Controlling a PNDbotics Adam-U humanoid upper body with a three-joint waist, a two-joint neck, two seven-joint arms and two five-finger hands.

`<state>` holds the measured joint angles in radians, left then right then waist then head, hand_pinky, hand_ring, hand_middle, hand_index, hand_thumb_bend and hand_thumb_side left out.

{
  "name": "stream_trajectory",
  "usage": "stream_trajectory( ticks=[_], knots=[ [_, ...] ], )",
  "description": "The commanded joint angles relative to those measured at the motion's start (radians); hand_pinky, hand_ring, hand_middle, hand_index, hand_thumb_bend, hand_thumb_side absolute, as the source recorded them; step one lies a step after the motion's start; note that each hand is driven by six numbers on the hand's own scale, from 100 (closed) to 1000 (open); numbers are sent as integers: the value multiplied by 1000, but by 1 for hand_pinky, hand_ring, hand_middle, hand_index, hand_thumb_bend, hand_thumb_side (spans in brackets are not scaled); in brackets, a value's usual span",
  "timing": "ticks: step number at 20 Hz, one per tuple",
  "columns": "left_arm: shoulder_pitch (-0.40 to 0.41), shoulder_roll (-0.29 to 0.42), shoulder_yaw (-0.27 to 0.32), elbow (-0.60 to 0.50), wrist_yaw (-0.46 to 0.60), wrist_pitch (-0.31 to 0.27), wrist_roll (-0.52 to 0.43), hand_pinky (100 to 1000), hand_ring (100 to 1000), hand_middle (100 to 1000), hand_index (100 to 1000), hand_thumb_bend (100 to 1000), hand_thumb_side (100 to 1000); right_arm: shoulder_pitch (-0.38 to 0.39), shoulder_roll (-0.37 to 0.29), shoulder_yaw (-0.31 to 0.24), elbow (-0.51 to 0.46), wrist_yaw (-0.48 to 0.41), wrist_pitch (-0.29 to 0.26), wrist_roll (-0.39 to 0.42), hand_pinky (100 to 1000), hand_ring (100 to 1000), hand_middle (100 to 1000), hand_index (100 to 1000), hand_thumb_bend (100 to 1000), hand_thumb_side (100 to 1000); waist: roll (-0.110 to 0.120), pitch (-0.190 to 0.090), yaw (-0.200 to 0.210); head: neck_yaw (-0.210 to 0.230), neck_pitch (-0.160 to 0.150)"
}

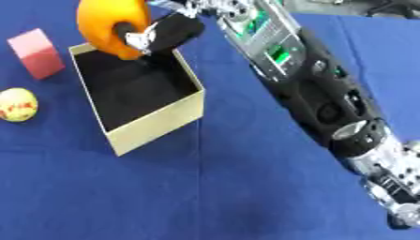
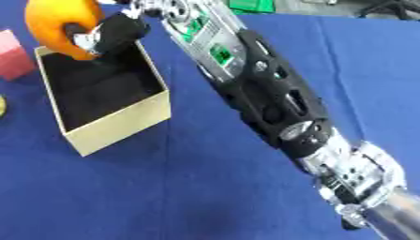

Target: Pick up objects on the table and place them in the box.

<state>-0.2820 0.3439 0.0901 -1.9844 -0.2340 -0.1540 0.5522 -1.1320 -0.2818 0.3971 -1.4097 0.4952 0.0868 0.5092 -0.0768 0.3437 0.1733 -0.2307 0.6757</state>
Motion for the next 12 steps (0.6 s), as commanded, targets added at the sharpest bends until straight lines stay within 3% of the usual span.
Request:
stream_trajectory(
  ticks=[1,4,6,7,8,9,12],
  knots=[
    [-13,17,0,-16,5,0,-1,489,721,665,821,378,1000,-18,15,1,28,43,-21,1,910,1000,714,813,100,229,6,-17,3,-4,-12],
    [-14,15,-1,-16,5,0,-2,488,721,662,821,377,1000,-16,22,12,47,78,-44,14,926,1000,744,841,100,218,4,-15,4,-5,-15],
    [-14,15,-1,-16,6,1,-1,488,721,661,821,377,1000,-15,22,19,51,109,-65,34,951,1000,801,880,100,364,4,-14,4,-4,-15],
    [-13,15,0,-16,6,1,-1,488,721,661,821,376,1000,-14,22,21,48,127,-77,43,976,1000,842,903,100,497,3,-14,3,-3,-16],
    [-13,15,0,-16,6,2,-1,488,721,660,821,376,1000,-14,21,23,44,145,-88,51,979,1000,848,907,100,510,3,-14,3,-3,-16],
    [-13,15,0,-16,6,2,-1,489,721,660,821,376,1000,-15,20,25,37,164,-99,56,988,1000,868,927,100,589,3,-14,3,-2,-16],
    [-12,15,-1,-16,6,3,-2,489,721,658,821,376,1000,-17,20,24,14,205,-122,64,996,1000,886,949,296,719,4,-16,2,-1,-16]
  ],
)
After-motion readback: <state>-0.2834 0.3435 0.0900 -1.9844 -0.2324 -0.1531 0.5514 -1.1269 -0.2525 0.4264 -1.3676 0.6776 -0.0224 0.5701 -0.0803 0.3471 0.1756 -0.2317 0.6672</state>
